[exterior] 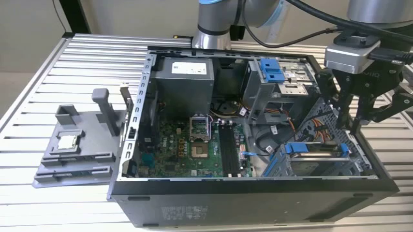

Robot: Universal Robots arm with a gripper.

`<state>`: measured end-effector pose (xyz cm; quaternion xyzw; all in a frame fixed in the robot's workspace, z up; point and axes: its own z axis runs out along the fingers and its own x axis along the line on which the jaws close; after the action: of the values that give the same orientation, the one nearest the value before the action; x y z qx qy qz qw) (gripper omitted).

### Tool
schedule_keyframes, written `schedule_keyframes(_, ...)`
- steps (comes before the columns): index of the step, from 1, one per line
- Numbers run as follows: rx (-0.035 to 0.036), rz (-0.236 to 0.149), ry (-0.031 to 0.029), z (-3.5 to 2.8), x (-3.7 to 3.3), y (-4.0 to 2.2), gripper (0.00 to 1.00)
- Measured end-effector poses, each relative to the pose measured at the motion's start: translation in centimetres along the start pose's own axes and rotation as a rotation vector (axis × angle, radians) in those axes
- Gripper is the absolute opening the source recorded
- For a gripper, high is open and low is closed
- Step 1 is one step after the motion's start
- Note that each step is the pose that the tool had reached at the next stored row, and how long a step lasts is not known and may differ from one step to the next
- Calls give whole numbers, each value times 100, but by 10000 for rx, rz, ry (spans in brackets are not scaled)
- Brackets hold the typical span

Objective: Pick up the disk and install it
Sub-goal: 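Insert the second disk wire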

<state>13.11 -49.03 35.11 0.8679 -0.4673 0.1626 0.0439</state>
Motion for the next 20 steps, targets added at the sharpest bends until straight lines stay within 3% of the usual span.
schedule_keyframes(6,80,-284,-36,17,11,12,100)
schedule_keyframes(20,884,-2692,-235,72,-8,16,100)
